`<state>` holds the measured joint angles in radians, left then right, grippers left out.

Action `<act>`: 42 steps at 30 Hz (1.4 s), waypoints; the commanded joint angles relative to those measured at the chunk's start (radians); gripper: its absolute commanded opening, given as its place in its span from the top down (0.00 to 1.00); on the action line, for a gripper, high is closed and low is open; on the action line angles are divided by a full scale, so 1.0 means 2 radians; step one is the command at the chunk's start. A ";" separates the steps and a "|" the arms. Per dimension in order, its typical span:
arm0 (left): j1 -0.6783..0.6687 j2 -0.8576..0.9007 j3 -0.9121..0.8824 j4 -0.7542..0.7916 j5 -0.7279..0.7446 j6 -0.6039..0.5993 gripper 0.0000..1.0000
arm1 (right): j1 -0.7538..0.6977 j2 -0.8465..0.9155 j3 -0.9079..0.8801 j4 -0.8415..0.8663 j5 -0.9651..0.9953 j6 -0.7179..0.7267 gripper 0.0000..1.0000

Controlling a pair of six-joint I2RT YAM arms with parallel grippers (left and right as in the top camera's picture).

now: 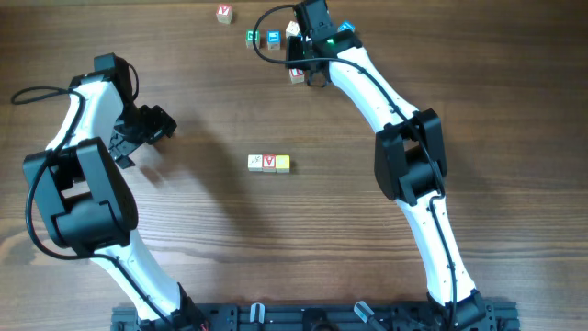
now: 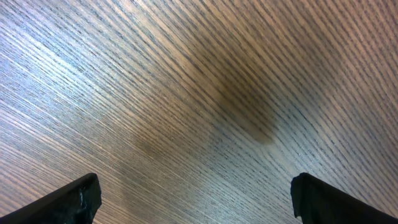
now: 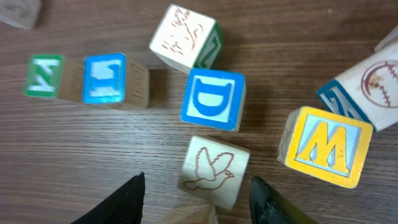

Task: Form a horizontal line
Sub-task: 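Lift the right gripper and move it back to the block cluster, then grasp the white dove-picture block with the right gripper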

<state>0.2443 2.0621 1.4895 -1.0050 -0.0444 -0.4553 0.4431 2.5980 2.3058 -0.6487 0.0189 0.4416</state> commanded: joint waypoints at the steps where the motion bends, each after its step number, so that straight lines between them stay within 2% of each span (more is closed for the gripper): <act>1: 0.001 -0.004 0.000 0.000 -0.005 -0.001 0.00 | 0.002 0.017 -0.005 0.002 0.019 0.005 0.46; 7: 0.001 -0.004 0.000 0.000 -0.005 -0.001 0.00 | 0.002 0.031 -0.005 0.008 0.025 0.005 0.45; 13: 0.001 -0.004 0.000 0.000 -0.005 -0.001 0.00 | 0.002 0.031 -0.005 0.016 0.025 0.005 0.55; 17: 0.001 -0.004 0.000 0.000 -0.005 -0.001 0.00 | 0.002 0.031 -0.005 0.023 0.027 0.005 0.50; 18: 0.001 -0.004 0.000 0.000 -0.005 -0.001 0.00 | 0.002 0.031 -0.005 0.024 0.030 0.005 0.53; 19: 0.001 -0.004 0.000 0.000 -0.005 -0.001 0.00 | 0.002 0.031 -0.005 0.025 0.030 0.005 0.61; 21: 0.001 -0.004 0.000 0.000 -0.005 -0.001 0.00 | 0.002 0.029 -0.005 0.024 0.030 0.005 0.68; 27: 0.001 -0.004 0.000 0.000 -0.005 -0.001 0.00 | 0.002 -0.025 -0.005 -0.001 0.030 0.001 0.71; 33: 0.001 -0.004 0.000 0.000 -0.005 -0.001 0.00 | 0.001 -0.120 -0.005 -0.092 0.030 0.001 0.71; 36: 0.001 -0.004 0.000 0.000 -0.005 -0.001 0.00 | 0.001 -0.152 -0.005 -0.190 0.011 0.001 0.71; 40: 0.001 -0.004 0.000 0.000 -0.005 -0.001 0.00 | 0.001 -0.149 -0.005 -0.335 -0.045 0.002 0.72; 42: 0.001 -0.004 0.000 0.000 -0.005 -0.001 0.00 | 0.001 -0.149 -0.008 -0.375 -0.046 0.002 0.72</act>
<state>0.2443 2.0621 1.4895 -1.0058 -0.0444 -0.4553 0.4435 2.2948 2.2955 -1.3479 -0.0296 0.4480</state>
